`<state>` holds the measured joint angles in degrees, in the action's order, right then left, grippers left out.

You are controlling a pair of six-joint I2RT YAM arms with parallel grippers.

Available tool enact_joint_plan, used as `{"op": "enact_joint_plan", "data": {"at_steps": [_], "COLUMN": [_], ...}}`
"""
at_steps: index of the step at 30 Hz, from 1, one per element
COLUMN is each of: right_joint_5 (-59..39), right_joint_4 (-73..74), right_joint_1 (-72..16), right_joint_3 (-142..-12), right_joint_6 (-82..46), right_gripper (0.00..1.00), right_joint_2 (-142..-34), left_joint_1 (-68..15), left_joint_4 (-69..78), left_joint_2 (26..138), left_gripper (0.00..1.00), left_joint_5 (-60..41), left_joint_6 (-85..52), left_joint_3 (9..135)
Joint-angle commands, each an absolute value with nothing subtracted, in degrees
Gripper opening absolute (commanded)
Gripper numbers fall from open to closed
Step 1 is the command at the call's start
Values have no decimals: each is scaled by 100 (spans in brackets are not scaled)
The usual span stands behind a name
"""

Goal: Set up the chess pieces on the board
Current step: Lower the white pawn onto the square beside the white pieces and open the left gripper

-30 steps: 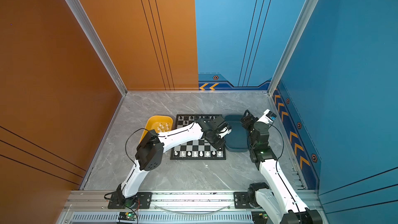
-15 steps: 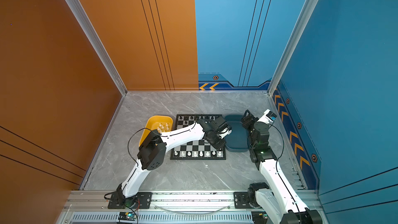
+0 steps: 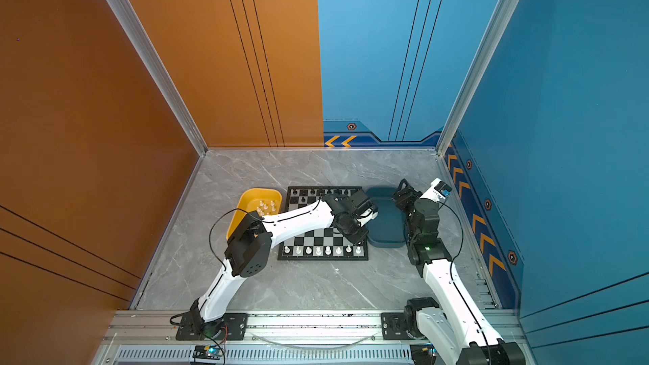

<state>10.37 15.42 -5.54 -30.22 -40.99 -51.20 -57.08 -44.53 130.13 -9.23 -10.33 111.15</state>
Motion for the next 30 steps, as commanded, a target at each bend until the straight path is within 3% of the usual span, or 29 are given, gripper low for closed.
{"op": "enact_joint_plan", "data": {"at_steps": [1,30], "right_joint_5": [1056,1048], "right_joint_4": [1551,1544], "right_joint_1": [-507,-489], "right_joint_3": [-2936,-2909], "right_joint_6": [-4170,-4177], "right_gripper": [76,76], "right_joint_2": [-5063,-5036], "left_joint_1": [-5749,-5792], "left_joint_4": [-4597,-4668], "left_joint_2": [13140,13139], "left_gripper": [13,24], "left_joint_5": [-857,-831], "left_joint_6": [-1065,-1055], "left_joint_3": [11277,11332]}}
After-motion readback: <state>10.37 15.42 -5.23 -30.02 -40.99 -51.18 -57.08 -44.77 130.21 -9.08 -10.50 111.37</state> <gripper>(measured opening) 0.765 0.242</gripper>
